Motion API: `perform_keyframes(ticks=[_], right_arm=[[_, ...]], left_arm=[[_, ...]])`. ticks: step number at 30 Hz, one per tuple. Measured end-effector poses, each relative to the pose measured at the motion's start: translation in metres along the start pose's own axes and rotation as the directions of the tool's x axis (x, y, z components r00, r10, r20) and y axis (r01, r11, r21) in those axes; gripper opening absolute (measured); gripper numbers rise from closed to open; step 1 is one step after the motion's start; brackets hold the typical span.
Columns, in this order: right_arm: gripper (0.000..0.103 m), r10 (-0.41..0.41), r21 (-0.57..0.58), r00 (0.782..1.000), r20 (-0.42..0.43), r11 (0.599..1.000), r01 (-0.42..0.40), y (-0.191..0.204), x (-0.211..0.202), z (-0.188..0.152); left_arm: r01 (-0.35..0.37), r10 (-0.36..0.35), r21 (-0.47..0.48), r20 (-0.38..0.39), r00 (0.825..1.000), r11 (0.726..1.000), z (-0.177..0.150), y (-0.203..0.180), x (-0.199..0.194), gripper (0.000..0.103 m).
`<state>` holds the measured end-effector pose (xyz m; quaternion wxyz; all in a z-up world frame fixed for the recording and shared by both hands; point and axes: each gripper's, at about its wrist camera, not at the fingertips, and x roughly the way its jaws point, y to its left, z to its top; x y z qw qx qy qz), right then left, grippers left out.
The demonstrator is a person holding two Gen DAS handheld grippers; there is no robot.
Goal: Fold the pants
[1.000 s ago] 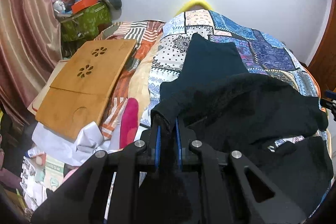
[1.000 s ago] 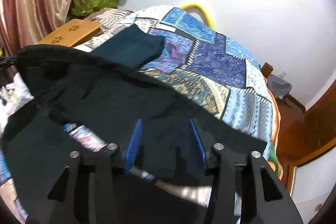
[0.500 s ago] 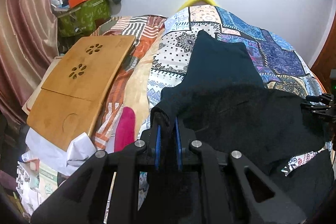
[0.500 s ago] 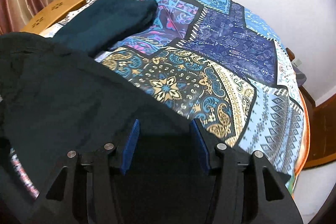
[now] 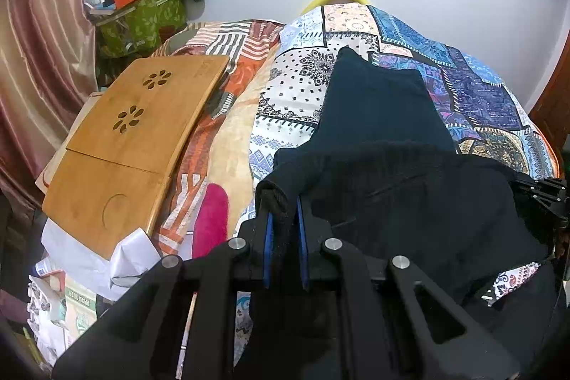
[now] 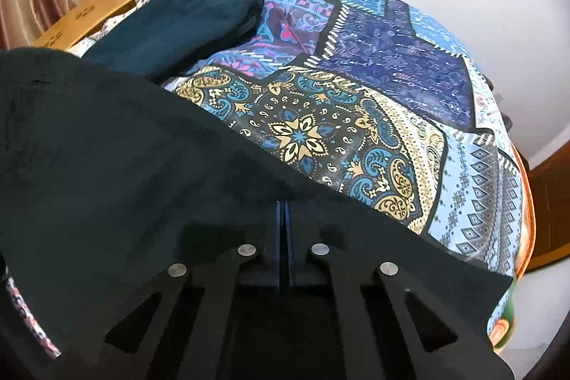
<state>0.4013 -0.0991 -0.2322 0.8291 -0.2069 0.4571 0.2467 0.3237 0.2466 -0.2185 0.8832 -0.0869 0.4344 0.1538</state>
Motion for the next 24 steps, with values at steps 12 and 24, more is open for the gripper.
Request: perform_keyframes(ticks=[12, 24], right_arm=[[0.000, -0.052, 0.113, 0.978, 0.200, 0.993, 0.030, -0.037, -0.120, -0.006], [0.052, -0.006, -0.033, 0.988, 0.155, 0.999, 0.011, -0.008, -0.087, -0.010]], left_arm=[[0.000, 0.004, -0.034, 0.114, 0.993, 0.999, 0.020, 0.005, -0.063, 0.011], [-0.068, 0.073, -0.046, 0.094, 0.993, 0.997, 0.013, 0.022, -0.059, 0.011]])
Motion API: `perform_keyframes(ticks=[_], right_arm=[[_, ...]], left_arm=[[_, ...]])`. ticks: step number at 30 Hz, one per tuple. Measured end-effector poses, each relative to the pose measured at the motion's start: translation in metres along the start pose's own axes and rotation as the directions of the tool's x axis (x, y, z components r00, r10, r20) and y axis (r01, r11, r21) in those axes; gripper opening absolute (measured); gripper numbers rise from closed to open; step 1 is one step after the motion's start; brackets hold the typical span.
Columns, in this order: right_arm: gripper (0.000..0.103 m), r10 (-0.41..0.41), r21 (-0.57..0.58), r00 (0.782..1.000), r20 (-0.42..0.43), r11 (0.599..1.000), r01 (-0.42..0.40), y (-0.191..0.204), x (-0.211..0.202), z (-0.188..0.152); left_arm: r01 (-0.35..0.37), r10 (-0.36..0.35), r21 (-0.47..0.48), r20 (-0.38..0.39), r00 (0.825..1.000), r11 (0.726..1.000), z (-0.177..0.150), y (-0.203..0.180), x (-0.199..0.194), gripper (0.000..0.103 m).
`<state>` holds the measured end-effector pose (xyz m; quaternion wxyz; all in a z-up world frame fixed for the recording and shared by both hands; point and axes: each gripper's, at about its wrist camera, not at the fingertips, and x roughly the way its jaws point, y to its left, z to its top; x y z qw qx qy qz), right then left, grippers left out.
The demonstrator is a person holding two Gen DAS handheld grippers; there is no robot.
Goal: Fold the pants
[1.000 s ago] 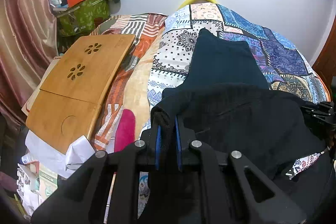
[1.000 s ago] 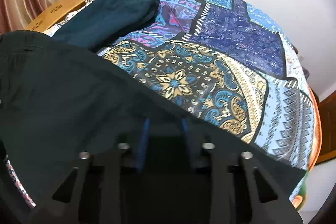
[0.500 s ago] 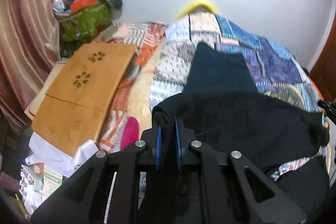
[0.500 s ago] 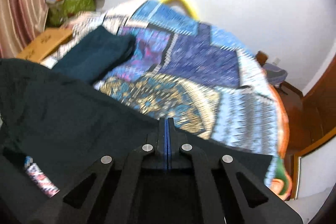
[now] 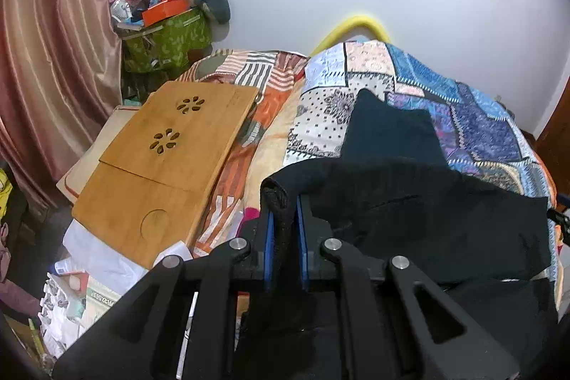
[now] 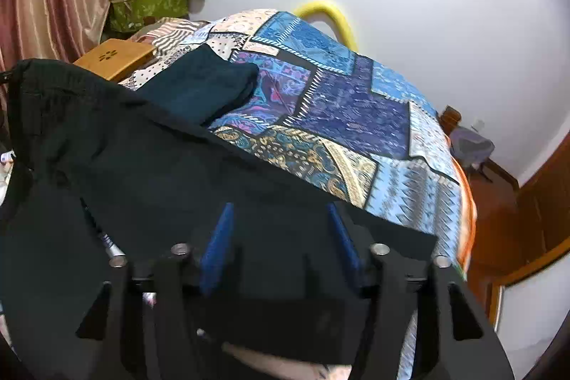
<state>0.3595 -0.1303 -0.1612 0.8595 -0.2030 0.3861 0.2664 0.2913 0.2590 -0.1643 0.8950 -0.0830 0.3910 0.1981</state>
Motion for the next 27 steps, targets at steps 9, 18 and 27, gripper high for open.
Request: perform_keyframes(ticks=[9, 18, 27], right_arm=[[0.052, 0.130, -0.066, 0.987, -0.095, 0.988, -0.137, 0.023, 0.070, 0.025], [0.052, 0.182, -0.159, 0.969, -0.169, 0.965, -0.209, 0.057, 0.124, 0.051], [0.011, 0.188, -0.082, 0.959, -0.212, 0.975, -0.209, 0.061, 0.130, 0.040]], left_arm=[[-0.028, 0.025, 0.065, 0.037, 0.999, 0.998, -0.012, -0.017, 0.021, 0.011], [0.006, -0.008, 0.064, 0.028, 1.000, 0.998, -0.008, -0.016, 0.041, 0.011], [0.005, -0.007, 0.068, 0.028, 1.000, 0.998, -0.010, -0.012, 0.051, 0.011]])
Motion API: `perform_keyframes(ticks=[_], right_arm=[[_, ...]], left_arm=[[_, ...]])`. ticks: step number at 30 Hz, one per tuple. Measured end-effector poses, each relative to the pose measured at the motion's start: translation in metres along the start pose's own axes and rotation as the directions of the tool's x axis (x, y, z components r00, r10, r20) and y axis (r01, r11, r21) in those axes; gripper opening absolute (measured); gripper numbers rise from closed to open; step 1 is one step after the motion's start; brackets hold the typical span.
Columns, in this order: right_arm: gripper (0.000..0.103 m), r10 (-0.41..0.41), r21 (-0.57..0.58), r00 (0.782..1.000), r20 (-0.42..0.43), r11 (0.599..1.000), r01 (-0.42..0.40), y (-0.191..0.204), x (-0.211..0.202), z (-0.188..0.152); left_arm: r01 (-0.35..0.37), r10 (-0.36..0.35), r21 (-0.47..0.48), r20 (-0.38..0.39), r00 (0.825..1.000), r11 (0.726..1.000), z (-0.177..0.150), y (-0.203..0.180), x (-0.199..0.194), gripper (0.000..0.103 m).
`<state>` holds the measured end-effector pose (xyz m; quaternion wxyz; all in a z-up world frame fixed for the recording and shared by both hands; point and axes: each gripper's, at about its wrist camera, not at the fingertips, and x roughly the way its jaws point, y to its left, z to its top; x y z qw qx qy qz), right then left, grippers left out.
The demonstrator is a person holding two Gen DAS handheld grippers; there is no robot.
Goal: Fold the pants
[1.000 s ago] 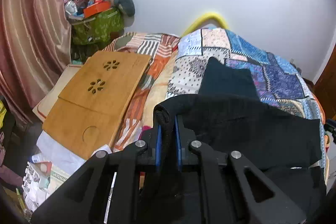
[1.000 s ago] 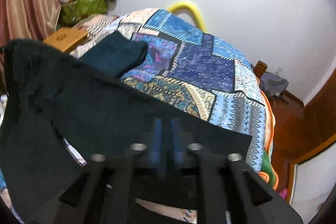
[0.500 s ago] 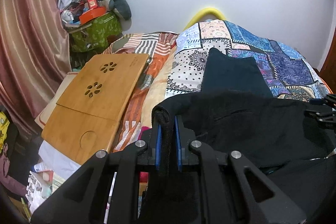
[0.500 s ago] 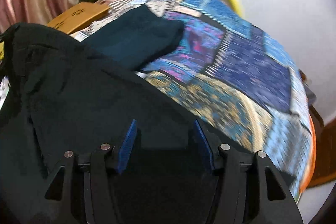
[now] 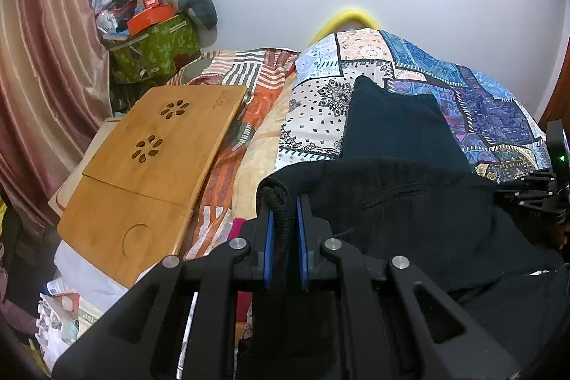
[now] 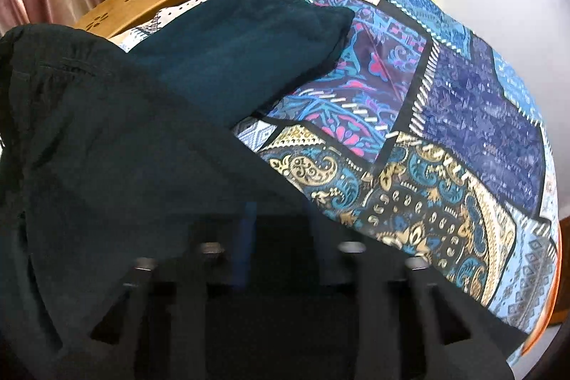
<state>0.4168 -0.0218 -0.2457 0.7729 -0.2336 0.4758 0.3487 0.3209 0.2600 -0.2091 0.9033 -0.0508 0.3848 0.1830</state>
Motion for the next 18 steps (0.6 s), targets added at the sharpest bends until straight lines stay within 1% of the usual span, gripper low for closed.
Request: perform_keyframes(ticks=[3, 5, 9, 13, 18], right_arm=[[0.006, -0.016, -0.001, 1.000, 0.005, 1.000, 0.016, 0.008, -0.002, -0.002], [0.005, -0.036, 0.000, 0.999, 0.027, 0.999, 0.036, 0.012, -0.006, -0.004], [0.004, -0.035, 0.064, 0.997, 0.076, 0.998, 0.030, 0.004, -0.021, -0.006], [0.004, -0.052, 0.083, 0.991, 0.123, 0.996, 0.042, 0.002, -0.049, -0.006], [0.004, -0.083, 0.066, 0.985, 0.154, 0.995, 0.073, 0.011, -0.092, -0.017]], left_arm=[[-0.002, 0.002, 0.004, 0.005, 1.000, 1.000, -0.001, -0.002, 0.000, 0.011], [-0.002, 0.002, 0.003, 0.008, 1.000, 1.000, -0.001, -0.003, 0.000, 0.011], [0.005, -0.005, -0.006, 0.004, 1.000, 1.000, 0.000, -0.002, -0.003, 0.011], [0.019, -0.019, -0.016, 0.006, 1.000, 1.000, 0.002, 0.001, -0.015, 0.011], [0.038, -0.037, -0.030, 0.022, 0.999, 0.999, 0.001, 0.004, -0.038, 0.011]])
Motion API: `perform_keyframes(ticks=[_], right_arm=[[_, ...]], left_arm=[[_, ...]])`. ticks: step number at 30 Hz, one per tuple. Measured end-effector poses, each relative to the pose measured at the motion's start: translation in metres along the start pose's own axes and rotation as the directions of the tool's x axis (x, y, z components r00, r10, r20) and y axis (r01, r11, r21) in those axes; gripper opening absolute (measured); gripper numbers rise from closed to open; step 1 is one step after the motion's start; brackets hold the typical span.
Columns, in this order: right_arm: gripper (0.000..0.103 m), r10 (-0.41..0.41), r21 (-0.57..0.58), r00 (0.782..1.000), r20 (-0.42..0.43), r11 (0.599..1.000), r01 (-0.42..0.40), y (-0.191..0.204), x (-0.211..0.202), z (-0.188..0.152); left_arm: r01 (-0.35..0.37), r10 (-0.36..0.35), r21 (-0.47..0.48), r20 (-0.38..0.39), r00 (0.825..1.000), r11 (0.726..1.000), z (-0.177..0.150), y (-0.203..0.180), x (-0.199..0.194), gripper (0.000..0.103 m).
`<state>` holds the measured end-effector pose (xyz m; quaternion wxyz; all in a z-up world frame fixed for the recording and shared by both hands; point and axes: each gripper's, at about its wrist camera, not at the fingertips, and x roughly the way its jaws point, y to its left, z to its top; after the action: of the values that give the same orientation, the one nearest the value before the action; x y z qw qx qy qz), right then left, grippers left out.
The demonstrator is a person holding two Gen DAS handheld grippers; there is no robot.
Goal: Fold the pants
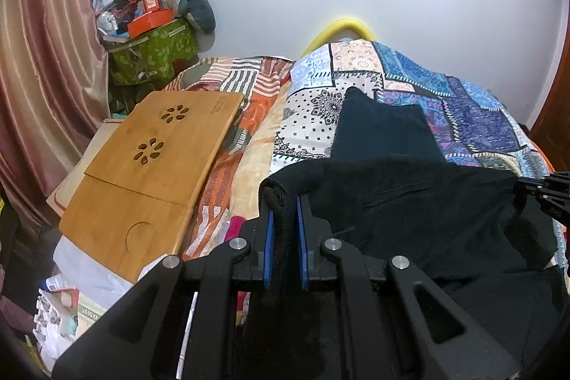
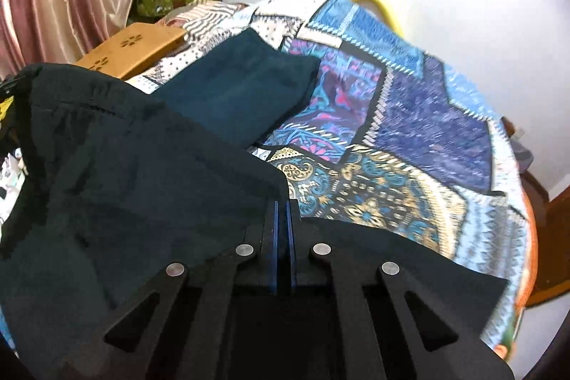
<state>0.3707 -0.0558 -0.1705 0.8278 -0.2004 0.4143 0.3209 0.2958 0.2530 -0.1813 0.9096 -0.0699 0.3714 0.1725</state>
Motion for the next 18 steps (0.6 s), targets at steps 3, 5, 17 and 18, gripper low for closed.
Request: perform_keyframes(ticks=[3, 5, 17, 18], right_arm=[[0.003, -0.013, 0.003, 1.000, 0.026, 1.000, 0.013, 0.003, -0.028, -0.010], [0.003, -0.007, 0.005, 0.999, 0.038, 1.000, 0.007, 0.009, -0.047, -0.020], [0.003, 0.066, -0.005, 0.994, 0.089, 0.998, -0.066, 0.070, -0.125, -0.084], [0.003, 0.071, -0.005, 0.993, 0.091, 0.997, -0.071, 0.075, -0.130, -0.089]], left_arm=[[0.014, -0.014, -0.016, 0.005, 1.000, 1.000, -0.004, 0.003, -0.015, 0.011], [0.011, -0.010, -0.022, 0.018, 1.000, 1.000, -0.010, 0.006, -0.027, 0.011], [-0.017, 0.018, -0.072, 0.017, 1.000, 0.997, -0.059, 0.038, -0.087, 0.011], [-0.016, 0.017, -0.078, 0.012, 1.000, 0.997, -0.065, 0.043, -0.091, 0.011]])
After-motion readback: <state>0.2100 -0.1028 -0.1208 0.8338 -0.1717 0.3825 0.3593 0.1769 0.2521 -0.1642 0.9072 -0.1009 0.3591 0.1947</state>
